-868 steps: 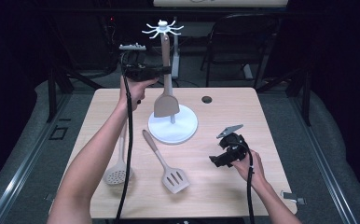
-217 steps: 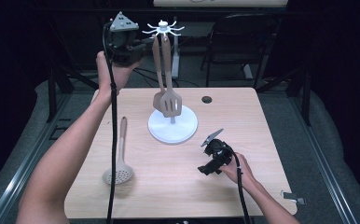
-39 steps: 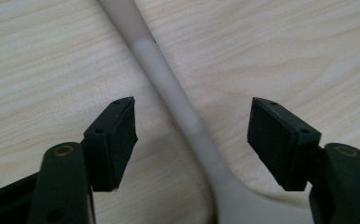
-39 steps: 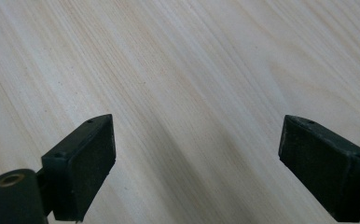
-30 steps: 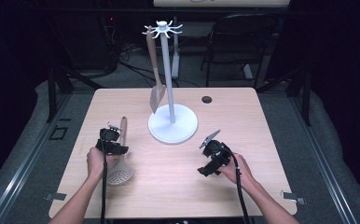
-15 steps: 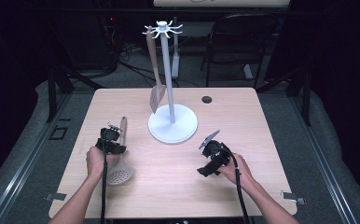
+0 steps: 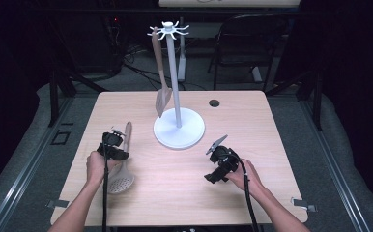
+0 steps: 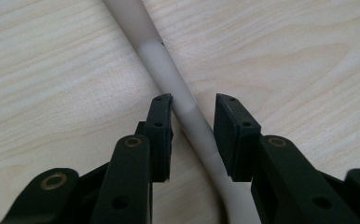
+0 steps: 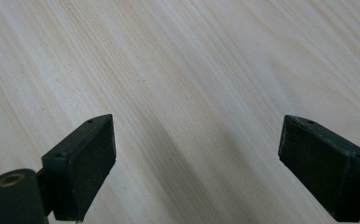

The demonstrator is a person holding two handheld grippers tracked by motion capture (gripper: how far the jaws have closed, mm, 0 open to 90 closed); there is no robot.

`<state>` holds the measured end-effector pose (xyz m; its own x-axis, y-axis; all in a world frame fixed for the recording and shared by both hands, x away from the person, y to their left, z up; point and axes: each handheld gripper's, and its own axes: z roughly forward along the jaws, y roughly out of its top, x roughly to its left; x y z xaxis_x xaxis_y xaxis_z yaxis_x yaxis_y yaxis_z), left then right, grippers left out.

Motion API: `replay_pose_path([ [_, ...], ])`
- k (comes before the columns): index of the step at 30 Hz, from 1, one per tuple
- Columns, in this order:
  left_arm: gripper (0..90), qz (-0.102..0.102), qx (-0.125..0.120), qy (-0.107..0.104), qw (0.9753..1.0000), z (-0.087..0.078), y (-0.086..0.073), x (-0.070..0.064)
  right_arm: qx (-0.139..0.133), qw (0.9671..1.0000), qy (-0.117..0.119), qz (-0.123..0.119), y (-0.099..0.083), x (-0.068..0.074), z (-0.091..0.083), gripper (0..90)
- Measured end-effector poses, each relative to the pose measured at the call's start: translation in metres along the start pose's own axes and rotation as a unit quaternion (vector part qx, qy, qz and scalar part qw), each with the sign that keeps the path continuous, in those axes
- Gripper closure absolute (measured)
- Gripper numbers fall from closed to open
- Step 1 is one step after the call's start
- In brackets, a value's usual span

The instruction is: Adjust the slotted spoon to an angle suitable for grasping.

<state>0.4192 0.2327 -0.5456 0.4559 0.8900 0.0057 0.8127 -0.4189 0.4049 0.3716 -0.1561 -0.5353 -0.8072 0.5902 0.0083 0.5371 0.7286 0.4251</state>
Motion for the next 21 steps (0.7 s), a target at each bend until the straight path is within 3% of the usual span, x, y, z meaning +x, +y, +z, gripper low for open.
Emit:
replay_pose_path([
  [3, 60.1, -0.004, 0.008, -0.007, 0.9999, 0.005, -0.001, 0.0, 0.004, 1.0, -0.001, -0.005, 0.001, 0.0, 0.0, 10.7],
  [11, 63.2, -0.004, 0.013, -0.007, 0.9999, 0.003, -0.001, 0.001, 0.004, 1.0, -0.002, -0.004, 0.0, 0.0, 0.0, 10.7],
  [16, 66.3, 0.012, 0.023, -0.005, 0.9997, -0.001, -0.003, 0.001, 0.0, 1.0, -0.001, -0.002, 0.0, 0.0, 0.0, 10.8],
  [21, 69.3, 0.011, 0.03, -0.014, 0.9994, -0.005, -0.008, 0.005, 0.002, 1.0, -0.001, -0.005, 0.0, 0.0, -0.001, 10.8],
])
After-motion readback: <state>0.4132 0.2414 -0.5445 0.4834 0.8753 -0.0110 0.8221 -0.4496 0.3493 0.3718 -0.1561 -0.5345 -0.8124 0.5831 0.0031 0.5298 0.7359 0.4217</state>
